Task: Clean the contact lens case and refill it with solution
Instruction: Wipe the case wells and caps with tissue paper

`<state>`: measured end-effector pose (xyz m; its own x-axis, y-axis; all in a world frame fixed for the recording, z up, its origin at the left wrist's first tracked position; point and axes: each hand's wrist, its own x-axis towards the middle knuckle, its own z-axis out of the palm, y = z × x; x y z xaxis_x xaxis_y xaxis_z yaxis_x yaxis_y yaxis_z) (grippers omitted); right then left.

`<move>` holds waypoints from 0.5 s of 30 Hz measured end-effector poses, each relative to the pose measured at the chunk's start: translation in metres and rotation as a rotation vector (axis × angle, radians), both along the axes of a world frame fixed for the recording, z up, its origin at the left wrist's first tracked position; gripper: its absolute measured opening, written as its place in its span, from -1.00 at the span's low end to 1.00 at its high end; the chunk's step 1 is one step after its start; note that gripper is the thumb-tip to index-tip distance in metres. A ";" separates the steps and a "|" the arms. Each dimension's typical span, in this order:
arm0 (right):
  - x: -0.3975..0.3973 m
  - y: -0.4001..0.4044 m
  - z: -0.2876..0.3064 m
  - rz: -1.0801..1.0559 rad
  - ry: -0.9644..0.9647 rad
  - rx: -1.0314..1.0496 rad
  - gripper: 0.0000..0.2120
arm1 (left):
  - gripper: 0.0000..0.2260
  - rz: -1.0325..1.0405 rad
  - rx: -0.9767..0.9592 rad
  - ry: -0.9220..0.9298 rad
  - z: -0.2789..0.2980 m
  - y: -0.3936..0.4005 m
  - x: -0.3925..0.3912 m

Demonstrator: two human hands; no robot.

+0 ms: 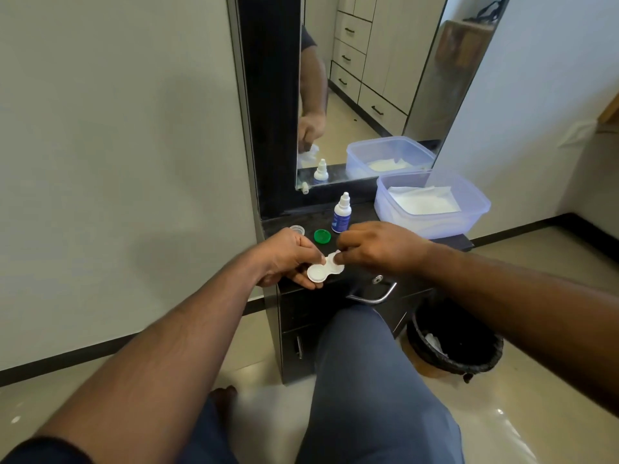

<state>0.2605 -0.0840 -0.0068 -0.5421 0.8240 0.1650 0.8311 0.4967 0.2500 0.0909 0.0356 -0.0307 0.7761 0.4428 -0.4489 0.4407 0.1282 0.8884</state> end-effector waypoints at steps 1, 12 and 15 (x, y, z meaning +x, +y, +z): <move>-0.001 0.004 0.003 0.053 -0.038 0.004 -0.63 | -0.84 -0.001 -0.002 0.002 0.000 0.000 0.000; -0.003 0.027 0.012 0.273 -0.350 -0.126 -0.72 | -0.84 -0.032 -0.008 0.024 0.001 0.001 0.002; -0.002 0.031 0.013 0.287 -0.419 -0.141 -0.69 | -0.83 -0.038 -0.001 0.025 0.000 0.001 0.003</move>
<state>0.2588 -0.0533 0.0066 -0.7452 0.6308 -0.2162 0.4994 0.7428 0.4460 0.0943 0.0365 -0.0304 0.7807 0.4127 -0.4692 0.4677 0.1121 0.8768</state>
